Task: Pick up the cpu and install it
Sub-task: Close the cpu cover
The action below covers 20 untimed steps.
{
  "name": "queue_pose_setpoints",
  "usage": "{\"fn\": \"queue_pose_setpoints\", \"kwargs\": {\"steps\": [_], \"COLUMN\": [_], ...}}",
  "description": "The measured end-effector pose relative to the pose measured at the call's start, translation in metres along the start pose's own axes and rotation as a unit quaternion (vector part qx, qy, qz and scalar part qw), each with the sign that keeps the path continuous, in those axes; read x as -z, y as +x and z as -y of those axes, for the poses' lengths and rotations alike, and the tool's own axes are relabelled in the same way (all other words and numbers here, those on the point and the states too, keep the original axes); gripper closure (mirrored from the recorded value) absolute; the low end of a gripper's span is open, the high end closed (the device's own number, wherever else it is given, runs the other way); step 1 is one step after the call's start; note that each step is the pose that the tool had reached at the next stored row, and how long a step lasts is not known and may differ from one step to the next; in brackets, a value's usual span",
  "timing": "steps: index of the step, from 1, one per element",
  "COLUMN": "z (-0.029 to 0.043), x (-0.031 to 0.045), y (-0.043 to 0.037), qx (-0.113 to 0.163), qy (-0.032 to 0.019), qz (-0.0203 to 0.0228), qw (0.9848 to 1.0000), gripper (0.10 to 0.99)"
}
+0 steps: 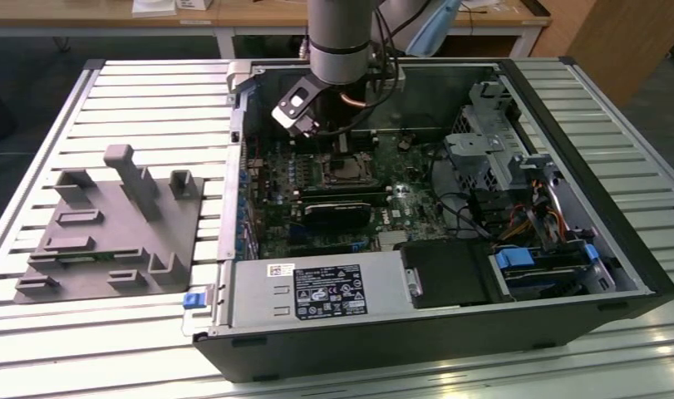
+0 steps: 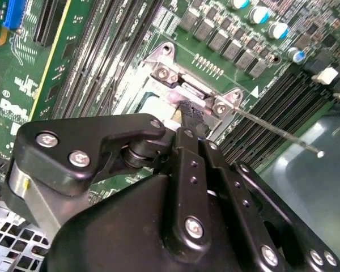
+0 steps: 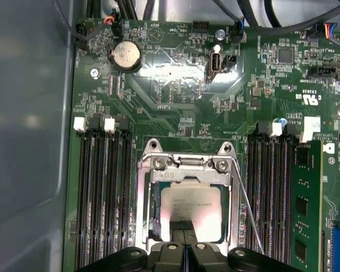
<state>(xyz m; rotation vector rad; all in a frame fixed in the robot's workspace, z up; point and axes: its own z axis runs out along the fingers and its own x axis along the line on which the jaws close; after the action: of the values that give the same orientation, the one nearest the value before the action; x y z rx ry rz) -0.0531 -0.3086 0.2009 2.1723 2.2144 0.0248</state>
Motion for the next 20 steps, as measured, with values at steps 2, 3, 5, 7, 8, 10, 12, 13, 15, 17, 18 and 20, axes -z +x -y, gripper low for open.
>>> {"fn": "queue_pose_setpoints", "kwargs": {"steps": [2,3,5,7,8,10,12,13,15,17,18,20], "z": [-0.0010,-0.0011,-0.0012,-0.0003,0.0005,0.0019,0.0033,0.0039,0.0045,0.0046,0.0046,0.0045], "x": [0.0009,0.0023,0.0046,0.0045,0.0045,0.0041,0.0036,0.0031,0.0019,0.0006,0.0002,-0.0004], "y": [-0.0001,-0.0001,-0.0001,0.0000,0.0000,0.0000,0.0000,0.0000,0.0001,0.0001,0.0001,0.0001], "qx": [0.000,0.000,0.000,0.000,0.000,0.000,0.000,0.000,0.000,0.000,0.000,0.000], "qy": [0.0001,0.0000,0.0001,-0.0001,0.0000,0.0000,0.0001,0.0000,0.0000,0.0000,0.0000,0.0001], "qz": [0.0000,0.0000,0.0000,-0.0002,-0.0002,-0.0001,0.0000,-0.0001,-0.0001,-0.0001,-0.0001,0.0000], "qw": [1.0000,1.0000,1.0000,1.0000,1.0000,1.0000,1.0000,1.0000,1.0000,1.0000,1.0000,1.0000], "gripper": [0.980,0.980,0.980,0.980,0.980,0.980,0.980,0.980,0.980,0.980,0.980,0.980]}}
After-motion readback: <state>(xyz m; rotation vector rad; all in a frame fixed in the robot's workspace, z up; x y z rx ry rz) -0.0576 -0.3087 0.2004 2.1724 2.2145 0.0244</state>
